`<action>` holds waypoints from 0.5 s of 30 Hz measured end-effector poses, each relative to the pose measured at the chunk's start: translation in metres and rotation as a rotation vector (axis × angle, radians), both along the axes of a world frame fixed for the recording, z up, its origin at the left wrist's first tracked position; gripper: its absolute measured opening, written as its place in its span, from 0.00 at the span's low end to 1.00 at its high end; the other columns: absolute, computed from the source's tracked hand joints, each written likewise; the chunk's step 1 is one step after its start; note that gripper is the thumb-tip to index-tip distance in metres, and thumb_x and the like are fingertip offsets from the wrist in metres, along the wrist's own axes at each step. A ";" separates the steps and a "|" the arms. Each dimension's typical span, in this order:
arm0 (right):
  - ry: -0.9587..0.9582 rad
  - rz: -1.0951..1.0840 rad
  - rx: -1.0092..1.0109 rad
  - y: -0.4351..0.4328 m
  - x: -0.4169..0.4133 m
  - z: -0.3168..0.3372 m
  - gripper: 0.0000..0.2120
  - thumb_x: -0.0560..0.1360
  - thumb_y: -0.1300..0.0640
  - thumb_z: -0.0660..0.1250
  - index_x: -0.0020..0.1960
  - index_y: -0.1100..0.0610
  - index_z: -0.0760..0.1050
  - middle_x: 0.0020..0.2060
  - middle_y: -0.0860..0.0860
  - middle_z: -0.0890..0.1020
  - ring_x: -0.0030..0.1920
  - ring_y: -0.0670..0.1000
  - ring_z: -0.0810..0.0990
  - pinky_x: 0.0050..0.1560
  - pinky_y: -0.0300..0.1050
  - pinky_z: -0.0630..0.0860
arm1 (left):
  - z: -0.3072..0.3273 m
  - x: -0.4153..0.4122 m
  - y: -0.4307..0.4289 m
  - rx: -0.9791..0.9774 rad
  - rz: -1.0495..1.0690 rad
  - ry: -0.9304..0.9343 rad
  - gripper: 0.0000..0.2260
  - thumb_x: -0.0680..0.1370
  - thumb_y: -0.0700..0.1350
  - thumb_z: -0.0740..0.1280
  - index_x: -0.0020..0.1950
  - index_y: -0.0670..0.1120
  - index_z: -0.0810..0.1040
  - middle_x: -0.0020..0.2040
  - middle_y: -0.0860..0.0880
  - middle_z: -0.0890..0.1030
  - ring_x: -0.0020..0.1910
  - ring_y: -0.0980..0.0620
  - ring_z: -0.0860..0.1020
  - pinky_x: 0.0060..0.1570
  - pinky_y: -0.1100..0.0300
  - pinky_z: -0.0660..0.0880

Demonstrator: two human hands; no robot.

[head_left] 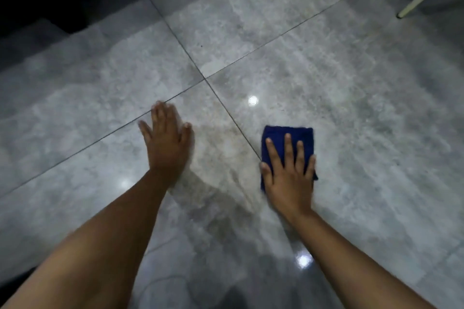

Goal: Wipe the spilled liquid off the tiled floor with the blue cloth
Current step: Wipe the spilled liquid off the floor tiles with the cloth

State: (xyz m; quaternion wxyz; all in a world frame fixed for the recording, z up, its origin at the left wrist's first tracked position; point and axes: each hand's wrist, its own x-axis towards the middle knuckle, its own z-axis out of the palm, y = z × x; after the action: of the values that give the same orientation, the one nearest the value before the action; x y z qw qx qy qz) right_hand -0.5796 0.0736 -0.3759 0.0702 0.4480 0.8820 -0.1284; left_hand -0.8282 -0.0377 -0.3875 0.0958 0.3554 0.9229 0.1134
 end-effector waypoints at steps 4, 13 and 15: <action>0.029 0.073 0.026 0.032 -0.037 -0.006 0.26 0.81 0.41 0.48 0.77 0.42 0.48 0.78 0.51 0.49 0.77 0.58 0.47 0.74 0.63 0.43 | -0.001 -0.015 -0.027 -0.104 -0.066 0.018 0.28 0.83 0.57 0.47 0.79 0.45 0.48 0.80 0.46 0.47 0.78 0.52 0.43 0.73 0.42 0.37; 0.054 0.015 0.026 -0.105 0.013 -0.002 0.27 0.79 0.42 0.50 0.77 0.45 0.55 0.77 0.53 0.55 0.76 0.60 0.54 0.72 0.66 0.49 | 0.008 -0.003 -0.018 -0.118 -0.050 0.038 0.27 0.83 0.53 0.48 0.79 0.42 0.49 0.79 0.43 0.48 0.78 0.47 0.45 0.74 0.40 0.43; 0.084 0.096 0.033 -0.086 -0.014 -0.004 0.26 0.79 0.42 0.51 0.76 0.44 0.57 0.77 0.52 0.56 0.76 0.60 0.55 0.72 0.65 0.49 | 0.010 0.001 -0.014 -0.119 -0.059 0.029 0.27 0.83 0.52 0.47 0.79 0.41 0.48 0.79 0.42 0.47 0.78 0.47 0.44 0.75 0.42 0.41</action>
State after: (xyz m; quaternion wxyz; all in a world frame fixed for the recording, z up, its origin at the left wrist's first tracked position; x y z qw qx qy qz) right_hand -0.5935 -0.0126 -0.3802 0.0317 0.4005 0.9066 -0.1292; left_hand -0.8274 -0.0519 -0.3778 0.1067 0.3776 0.9184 0.0505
